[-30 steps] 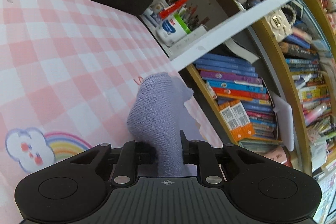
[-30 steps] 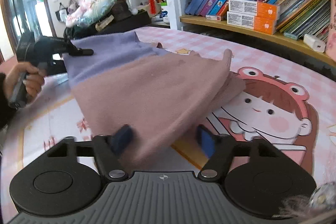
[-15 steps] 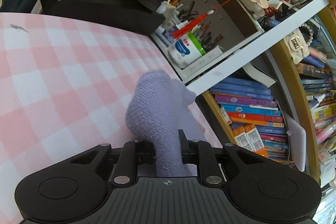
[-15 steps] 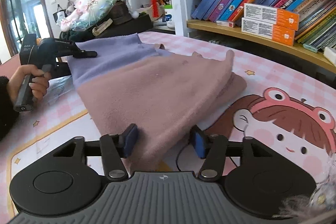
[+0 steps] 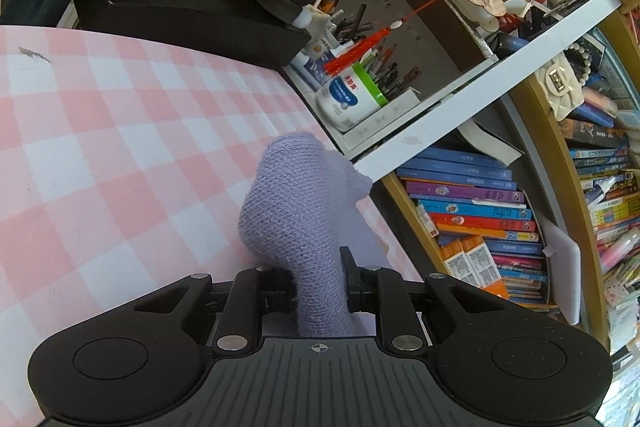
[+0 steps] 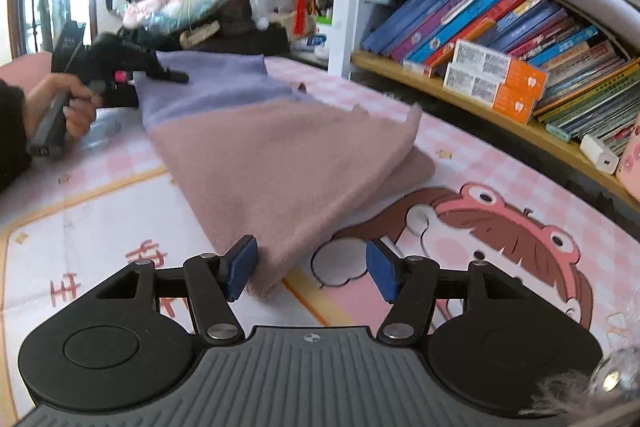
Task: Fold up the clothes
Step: 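Hold the lavender end closed in the left tool above the strip, then lift the lavender end and fold it over onto the pink half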
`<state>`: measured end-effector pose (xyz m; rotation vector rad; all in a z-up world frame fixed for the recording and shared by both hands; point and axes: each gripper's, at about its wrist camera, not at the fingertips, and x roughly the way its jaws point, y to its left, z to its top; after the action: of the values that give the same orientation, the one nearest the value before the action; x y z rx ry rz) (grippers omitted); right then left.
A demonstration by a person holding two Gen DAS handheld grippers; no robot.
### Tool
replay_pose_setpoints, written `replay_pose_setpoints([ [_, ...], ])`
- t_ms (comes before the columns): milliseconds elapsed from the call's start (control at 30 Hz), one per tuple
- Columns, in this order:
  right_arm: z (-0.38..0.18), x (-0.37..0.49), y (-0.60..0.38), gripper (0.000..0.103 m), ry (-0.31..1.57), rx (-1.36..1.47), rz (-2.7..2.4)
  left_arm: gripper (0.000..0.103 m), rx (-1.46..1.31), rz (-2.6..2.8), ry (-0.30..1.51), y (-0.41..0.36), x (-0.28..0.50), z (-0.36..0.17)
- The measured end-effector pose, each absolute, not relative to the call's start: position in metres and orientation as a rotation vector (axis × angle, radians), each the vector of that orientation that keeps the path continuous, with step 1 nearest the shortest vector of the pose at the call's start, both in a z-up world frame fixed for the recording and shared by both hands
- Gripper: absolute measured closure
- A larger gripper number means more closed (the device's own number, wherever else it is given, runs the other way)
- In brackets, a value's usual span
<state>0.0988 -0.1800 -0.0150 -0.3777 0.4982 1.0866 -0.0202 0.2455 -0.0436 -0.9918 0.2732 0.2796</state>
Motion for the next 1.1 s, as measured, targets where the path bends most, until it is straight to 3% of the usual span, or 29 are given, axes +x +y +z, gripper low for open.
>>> replay_pose_setpoints([
  [333,-0.020,0.104,-0.180,0.038,0.523,-0.349,1.076,0.086,-0.961,0.254,0.245,0.242,-0.021,-0.039],
  [533,-0.020,0.105,-0.180,0.035,0.527,-0.344,1.073,0.086,-0.866,0.205,0.218,0.223,-0.024,-0.004],
  [867,-0.020,0.107,-0.180,0.034,0.536,-0.335,1.074,0.085,-0.313,0.034,0.195,0.089,0.010,0.078],
  [1100,-0.020,0.108,-0.183,0.034,0.548,-0.323,1.083,0.074,0.248,-0.137,0.483,-0.035,0.044,0.030],
])
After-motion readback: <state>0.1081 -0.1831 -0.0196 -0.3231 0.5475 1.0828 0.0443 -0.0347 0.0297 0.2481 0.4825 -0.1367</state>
